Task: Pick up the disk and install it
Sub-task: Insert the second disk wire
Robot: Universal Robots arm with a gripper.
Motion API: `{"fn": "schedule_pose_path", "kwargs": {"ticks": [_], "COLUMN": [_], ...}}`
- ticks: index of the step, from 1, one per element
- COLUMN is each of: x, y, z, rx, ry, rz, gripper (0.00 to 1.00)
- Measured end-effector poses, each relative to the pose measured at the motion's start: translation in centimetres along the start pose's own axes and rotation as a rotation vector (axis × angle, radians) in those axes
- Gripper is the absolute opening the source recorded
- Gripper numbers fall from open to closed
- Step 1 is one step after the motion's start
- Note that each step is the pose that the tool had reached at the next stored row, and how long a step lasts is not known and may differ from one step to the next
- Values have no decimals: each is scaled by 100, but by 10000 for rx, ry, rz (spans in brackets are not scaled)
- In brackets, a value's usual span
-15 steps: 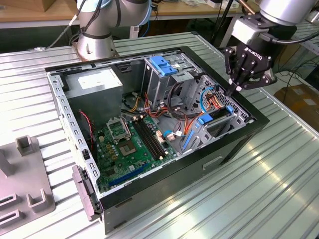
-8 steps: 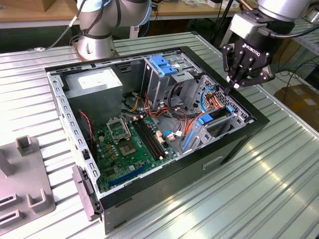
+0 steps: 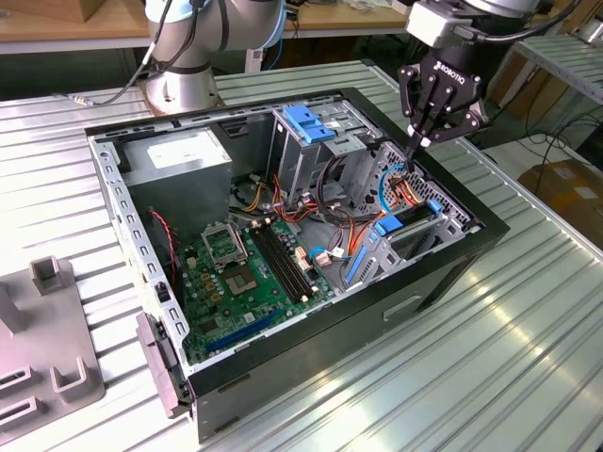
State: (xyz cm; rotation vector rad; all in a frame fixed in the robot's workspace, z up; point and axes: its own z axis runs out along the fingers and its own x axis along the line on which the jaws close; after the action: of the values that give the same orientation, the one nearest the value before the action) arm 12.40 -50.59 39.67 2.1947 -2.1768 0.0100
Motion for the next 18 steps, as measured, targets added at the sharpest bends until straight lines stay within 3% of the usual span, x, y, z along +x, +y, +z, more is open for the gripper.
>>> {"fn": "schedule_pose_path", "kwargs": {"ticks": [14, 15, 17, 18], "x": [0, -3, -27, -53], "y": [0, 0, -1, -1], "z": [0, 0, 2, 8], "rx": [0, 8, 53, 77], "ry": [5, 63, 273, 542], "rz": [1, 0, 2, 10], "gripper": [10, 10, 10, 10]}}
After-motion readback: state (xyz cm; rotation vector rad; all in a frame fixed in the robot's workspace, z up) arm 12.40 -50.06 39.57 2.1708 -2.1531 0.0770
